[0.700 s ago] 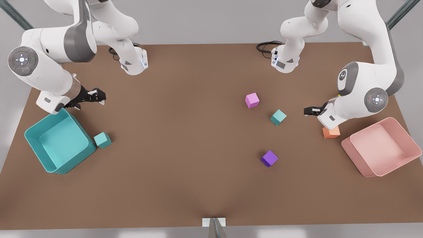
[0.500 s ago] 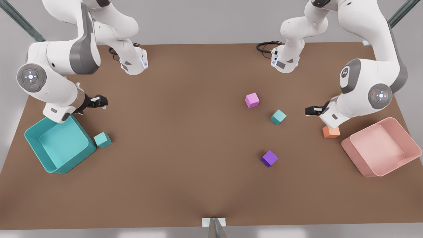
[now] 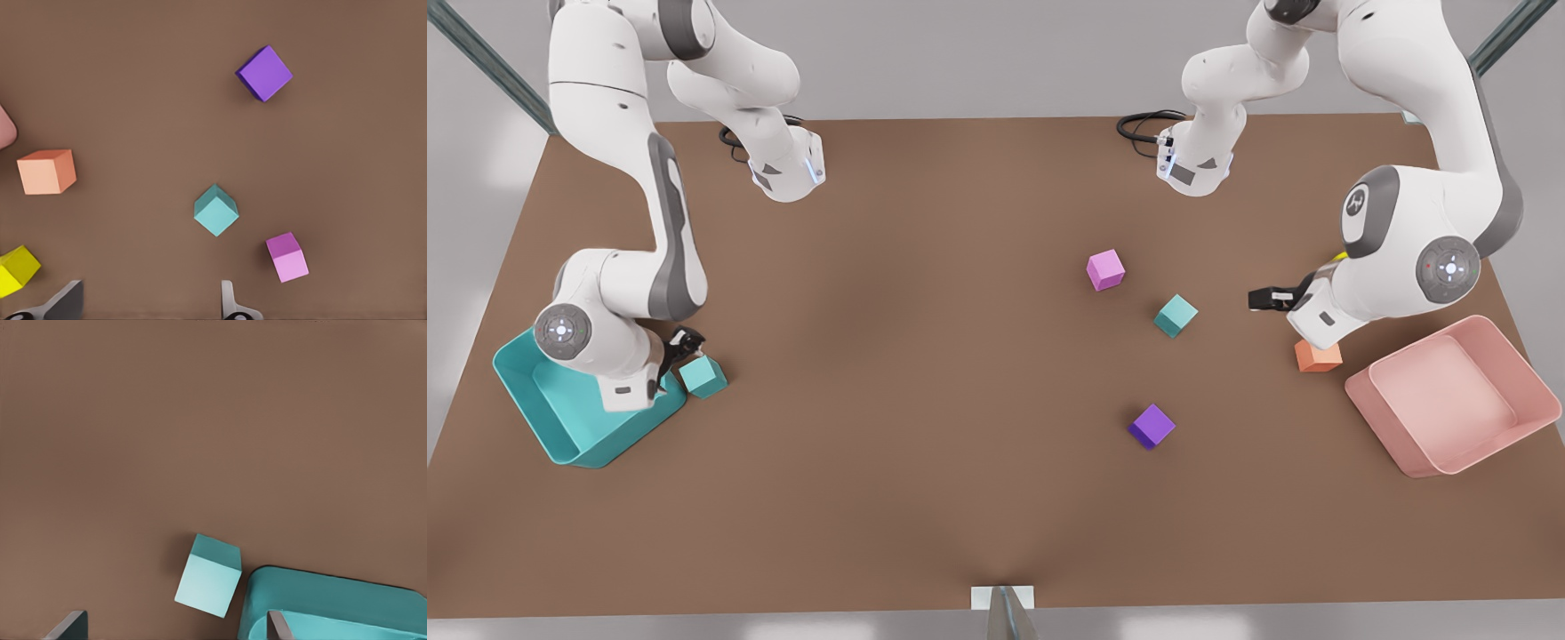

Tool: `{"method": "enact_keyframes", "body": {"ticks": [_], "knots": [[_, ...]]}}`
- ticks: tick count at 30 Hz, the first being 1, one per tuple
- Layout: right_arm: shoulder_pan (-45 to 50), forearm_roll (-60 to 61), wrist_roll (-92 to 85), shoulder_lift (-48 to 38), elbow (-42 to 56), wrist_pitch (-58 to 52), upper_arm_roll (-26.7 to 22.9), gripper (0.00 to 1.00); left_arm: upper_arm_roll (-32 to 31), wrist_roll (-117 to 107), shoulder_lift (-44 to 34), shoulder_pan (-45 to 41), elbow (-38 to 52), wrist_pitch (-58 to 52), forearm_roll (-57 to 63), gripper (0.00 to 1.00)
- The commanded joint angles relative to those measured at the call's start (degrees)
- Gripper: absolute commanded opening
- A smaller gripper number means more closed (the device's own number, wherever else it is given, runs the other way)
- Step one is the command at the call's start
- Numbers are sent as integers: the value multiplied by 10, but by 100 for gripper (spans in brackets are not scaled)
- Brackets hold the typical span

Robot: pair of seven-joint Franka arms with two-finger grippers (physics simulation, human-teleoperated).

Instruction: Stack the two blue cubes on top of each other

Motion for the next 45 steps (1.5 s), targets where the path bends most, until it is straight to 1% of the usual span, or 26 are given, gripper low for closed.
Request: {"method": "enact_keyframes", "body": {"ticks": [1, 9, 13, 15, 29, 34, 38, 45], "knots": [[0, 10, -551, 7, -9, 106, -1, 100, 0, -5, 0, 0, 1, -12, 1, 100], [-5, 12, -788, 15, -40, 108, 1, 100, 0, -7, -1, 1, 1, -12, 2, 100], [-8, 12, -861, 29, -40, 108, 0, 100, 1, -7, -3, 2, 4, -12, 3, 100], [-8, 13, -888, 30, -57, 106, 1, 100, 1, -24, -3, 2, 4, -12, 3, 100], [-32, 15, -887, 68, -71, 115, 0, 100, 1, -22, -3, 3, 4, -26, 3, 100], [-46, 15, -887, 70, -91, 120, 0, 100, 0, -21, -3, 2, 4, -33, 3, 100], [-54, 15, -867, 53, -114, 143, 0, 100, 0, -22, -3, 1, 3, -33, 2, 100], [-58, 16, -839, 59, -125, 189, -1, 100, 0, -23, -3, 1, 4, -33, 2, 100]]}}
